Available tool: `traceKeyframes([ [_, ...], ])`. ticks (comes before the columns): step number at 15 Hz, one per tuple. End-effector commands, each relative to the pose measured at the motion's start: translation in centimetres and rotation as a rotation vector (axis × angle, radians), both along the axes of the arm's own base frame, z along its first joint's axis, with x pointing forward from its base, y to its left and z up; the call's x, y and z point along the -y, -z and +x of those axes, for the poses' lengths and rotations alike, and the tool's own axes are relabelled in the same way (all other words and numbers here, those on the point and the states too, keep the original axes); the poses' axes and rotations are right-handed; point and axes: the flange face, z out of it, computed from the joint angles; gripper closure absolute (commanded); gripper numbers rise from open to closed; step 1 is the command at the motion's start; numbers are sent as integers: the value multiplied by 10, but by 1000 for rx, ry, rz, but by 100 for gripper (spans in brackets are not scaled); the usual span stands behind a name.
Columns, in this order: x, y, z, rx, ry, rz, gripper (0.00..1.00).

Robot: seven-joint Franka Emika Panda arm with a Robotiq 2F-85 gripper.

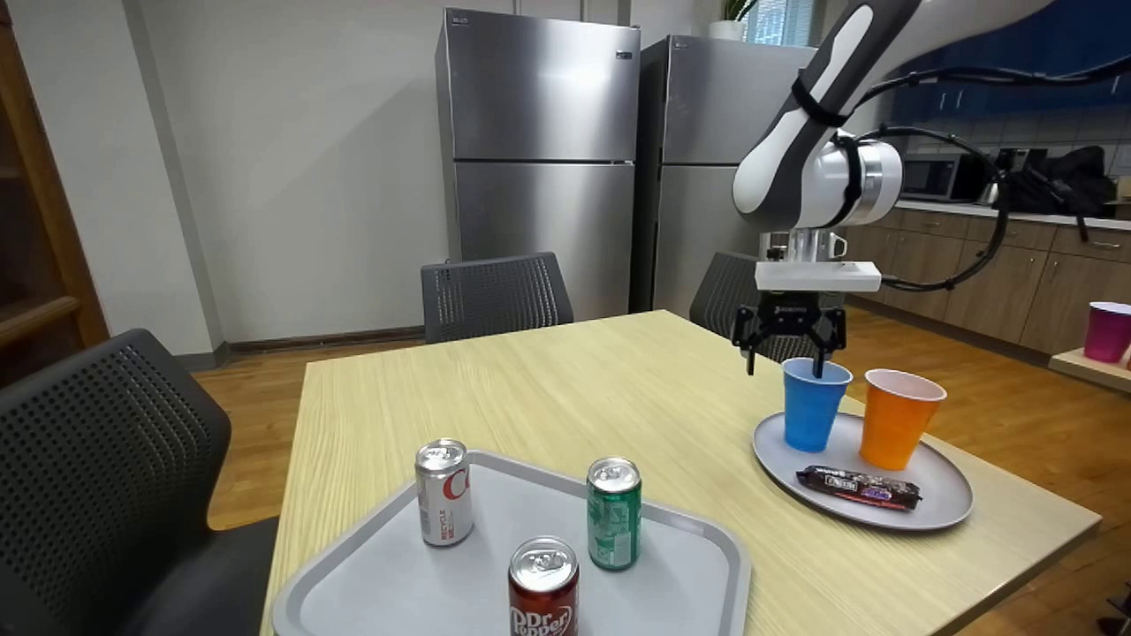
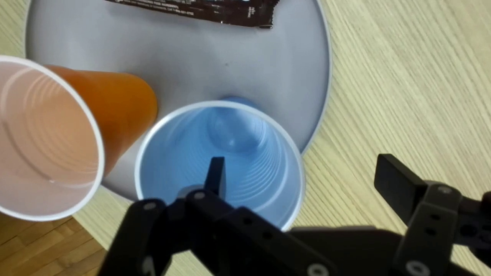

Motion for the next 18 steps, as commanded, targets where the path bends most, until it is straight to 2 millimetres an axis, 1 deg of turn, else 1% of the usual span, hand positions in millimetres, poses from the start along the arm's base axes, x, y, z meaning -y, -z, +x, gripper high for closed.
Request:
traceKeyframes([
  [1, -1, 8, 11, -11, 35, 6, 25],
  [2, -1, 9, 12, -12, 38, 8, 26],
  [4, 0, 8, 12, -12, 43, 9, 42],
  [7, 4, 1, 9, -7, 55, 7, 67],
  [11, 10, -9, 3, -6, 73, -3, 95],
  [12, 11, -11, 1, -5, 77, -6, 100],
  [14, 10, -20, -2, 3, 78, -10, 100],
  [16, 6, -33, -3, 19, 73, -13, 99],
  [18, -3, -52, -5, 44, 69, -18, 99],
])
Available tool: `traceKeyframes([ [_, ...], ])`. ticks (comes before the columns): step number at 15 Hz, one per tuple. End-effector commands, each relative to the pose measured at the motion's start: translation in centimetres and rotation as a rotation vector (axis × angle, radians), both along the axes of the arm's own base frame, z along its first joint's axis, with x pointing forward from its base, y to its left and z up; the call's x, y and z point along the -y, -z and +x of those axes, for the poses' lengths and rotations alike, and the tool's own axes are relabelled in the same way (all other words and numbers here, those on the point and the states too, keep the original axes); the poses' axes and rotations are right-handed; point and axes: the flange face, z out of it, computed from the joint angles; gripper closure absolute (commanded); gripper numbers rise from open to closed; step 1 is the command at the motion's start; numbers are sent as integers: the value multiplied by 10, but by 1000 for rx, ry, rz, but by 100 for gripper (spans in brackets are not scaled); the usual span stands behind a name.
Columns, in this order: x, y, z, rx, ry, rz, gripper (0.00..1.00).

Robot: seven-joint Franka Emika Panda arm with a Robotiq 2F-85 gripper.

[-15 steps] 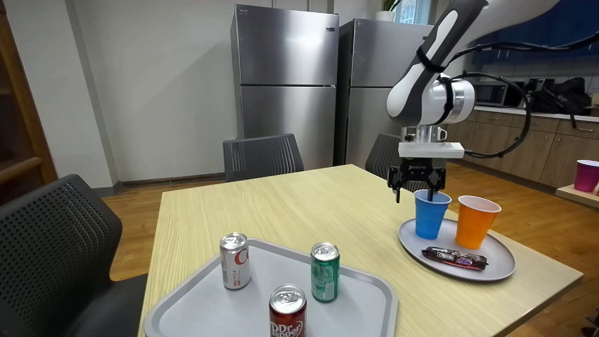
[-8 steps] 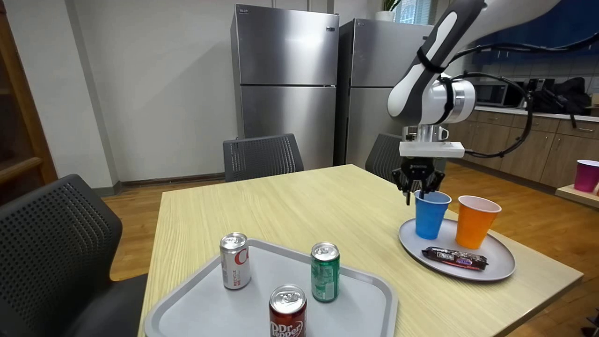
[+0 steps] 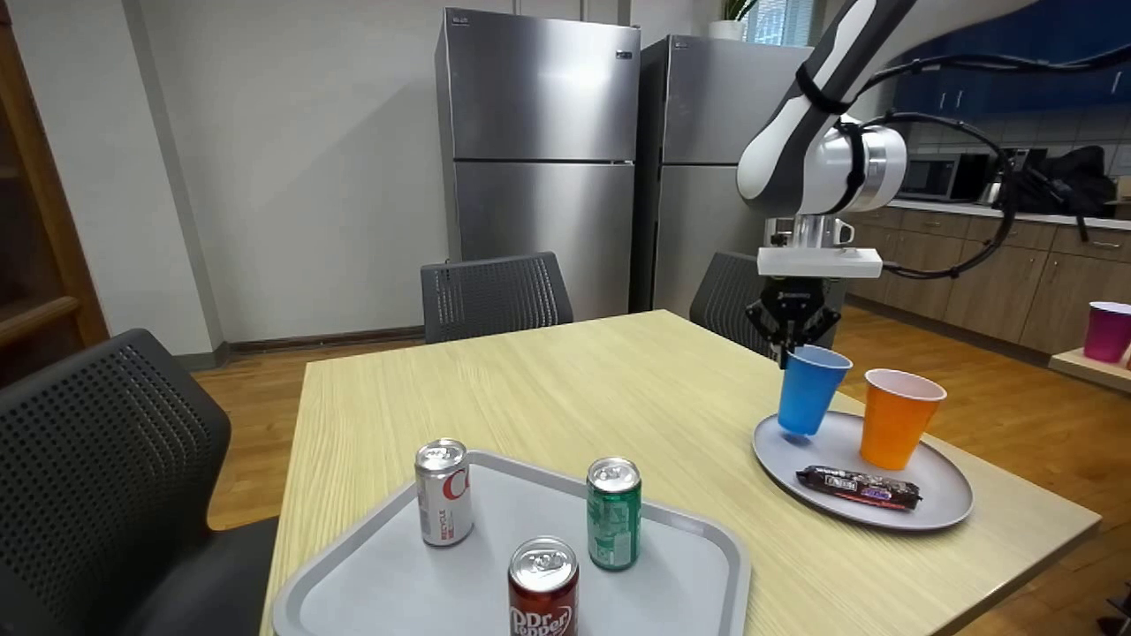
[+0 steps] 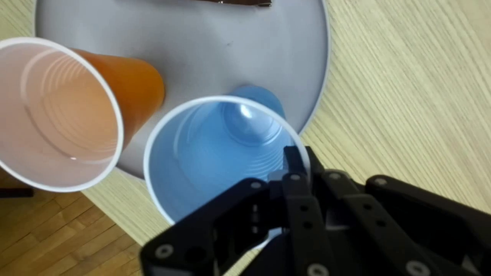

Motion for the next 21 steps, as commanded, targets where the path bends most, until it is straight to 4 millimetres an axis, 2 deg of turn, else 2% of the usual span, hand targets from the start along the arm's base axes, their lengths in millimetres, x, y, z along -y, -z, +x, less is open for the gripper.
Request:
traceKeyframes([
  [1, -20, -43, -12, 23, 16, -12, 99],
  [5, -53, -77, -12, 58, -1, -25, 99],
  [9, -99, -93, 0, 73, -43, -41, 99],
  [15, -162, -88, 27, 88, -122, -36, 99],
  [21, -210, -66, 55, 76, -194, -42, 99],
])
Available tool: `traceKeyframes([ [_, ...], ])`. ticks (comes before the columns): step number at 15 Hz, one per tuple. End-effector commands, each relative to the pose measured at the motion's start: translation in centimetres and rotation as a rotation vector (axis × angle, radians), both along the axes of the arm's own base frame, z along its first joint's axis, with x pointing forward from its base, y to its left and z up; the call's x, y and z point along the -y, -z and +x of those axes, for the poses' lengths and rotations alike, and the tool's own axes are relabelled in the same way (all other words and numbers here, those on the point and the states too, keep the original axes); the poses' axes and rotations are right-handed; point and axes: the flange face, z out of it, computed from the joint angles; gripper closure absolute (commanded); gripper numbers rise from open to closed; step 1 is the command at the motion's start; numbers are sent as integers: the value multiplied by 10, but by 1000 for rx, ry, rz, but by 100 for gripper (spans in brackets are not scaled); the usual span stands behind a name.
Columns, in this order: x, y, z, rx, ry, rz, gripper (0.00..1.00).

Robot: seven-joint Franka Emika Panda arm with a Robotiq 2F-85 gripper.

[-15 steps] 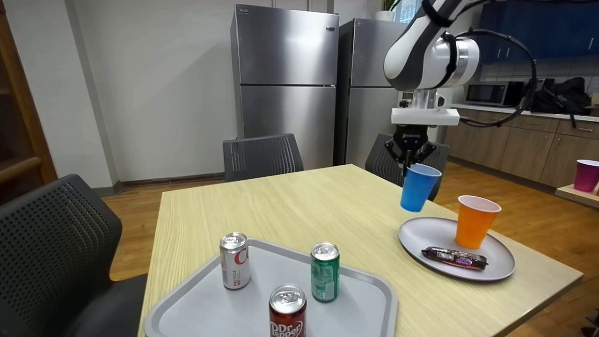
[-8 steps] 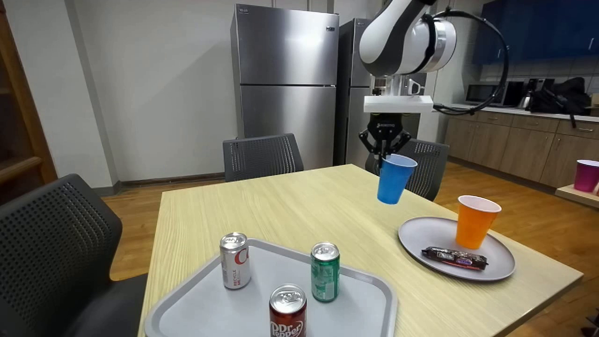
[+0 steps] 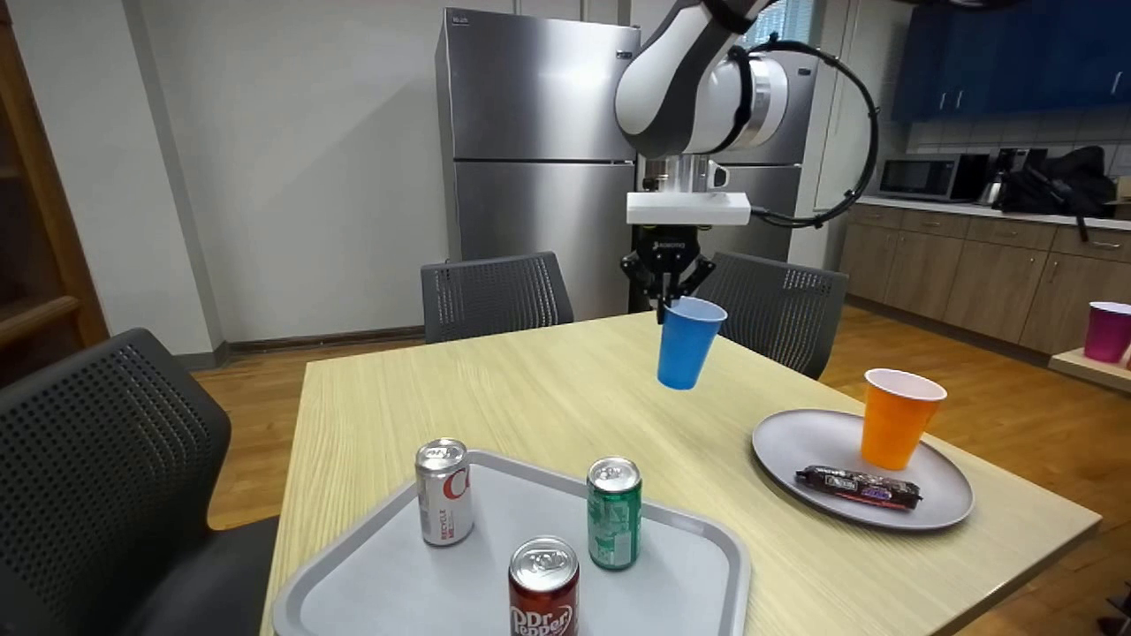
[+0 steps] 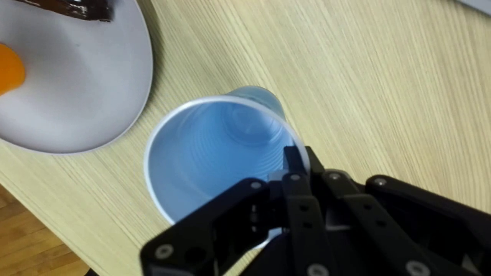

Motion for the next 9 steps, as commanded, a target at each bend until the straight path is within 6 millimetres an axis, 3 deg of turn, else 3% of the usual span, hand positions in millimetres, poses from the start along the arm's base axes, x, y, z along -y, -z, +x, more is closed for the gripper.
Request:
traceKeyframes([
  [1, -31, 11, 23, -28, -21, -32, 99],
  [9, -92, 43, 46, -68, -78, -61, 99],
])
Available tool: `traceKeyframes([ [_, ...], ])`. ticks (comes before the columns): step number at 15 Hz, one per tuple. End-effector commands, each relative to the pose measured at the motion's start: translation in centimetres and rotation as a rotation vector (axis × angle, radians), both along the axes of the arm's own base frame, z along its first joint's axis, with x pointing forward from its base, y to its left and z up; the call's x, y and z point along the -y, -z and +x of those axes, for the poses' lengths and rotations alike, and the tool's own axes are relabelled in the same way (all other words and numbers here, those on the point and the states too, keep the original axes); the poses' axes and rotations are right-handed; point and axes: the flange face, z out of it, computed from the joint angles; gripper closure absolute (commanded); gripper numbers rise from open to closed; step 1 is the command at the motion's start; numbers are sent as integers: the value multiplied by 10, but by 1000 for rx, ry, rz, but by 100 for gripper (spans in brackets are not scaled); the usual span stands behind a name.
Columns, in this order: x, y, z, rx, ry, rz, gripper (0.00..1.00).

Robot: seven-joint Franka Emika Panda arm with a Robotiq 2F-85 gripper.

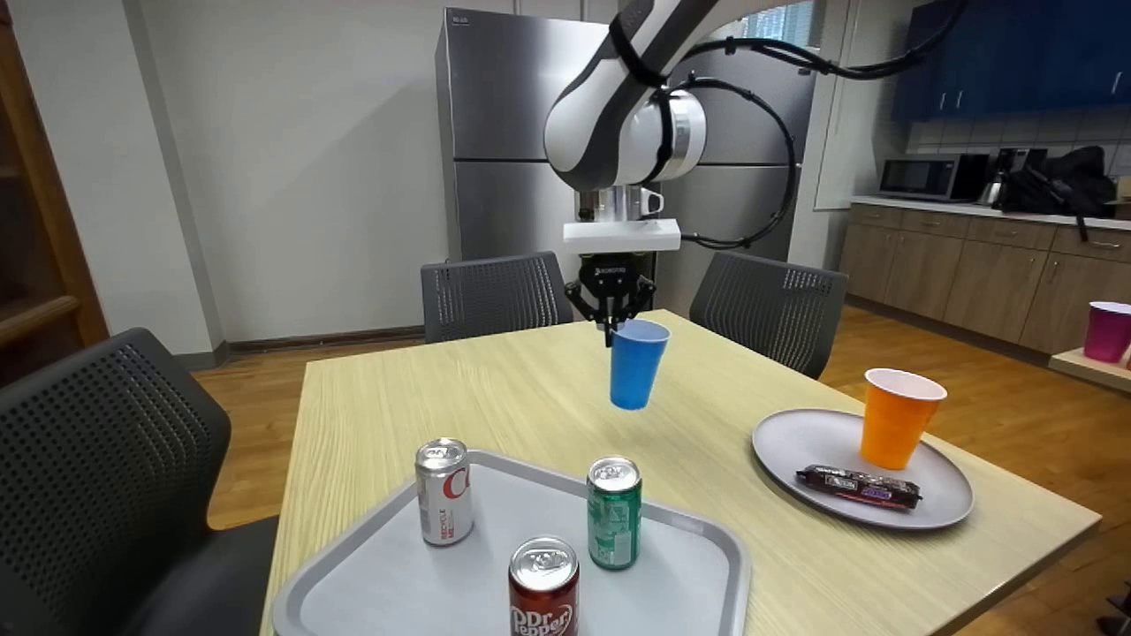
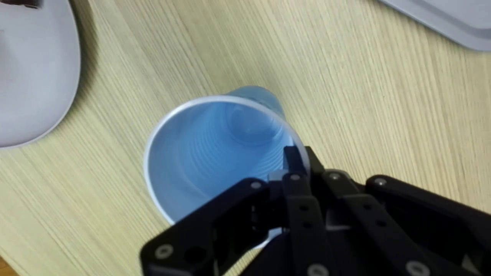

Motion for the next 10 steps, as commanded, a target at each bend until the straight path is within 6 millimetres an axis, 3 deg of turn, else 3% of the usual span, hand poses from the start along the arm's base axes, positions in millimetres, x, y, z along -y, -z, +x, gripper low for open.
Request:
traceKeyframes([
  [1, -26, 9, 15, -27, 2, -41, 99],
  [10, -61, 37, 24, -68, -20, -86, 99],
])
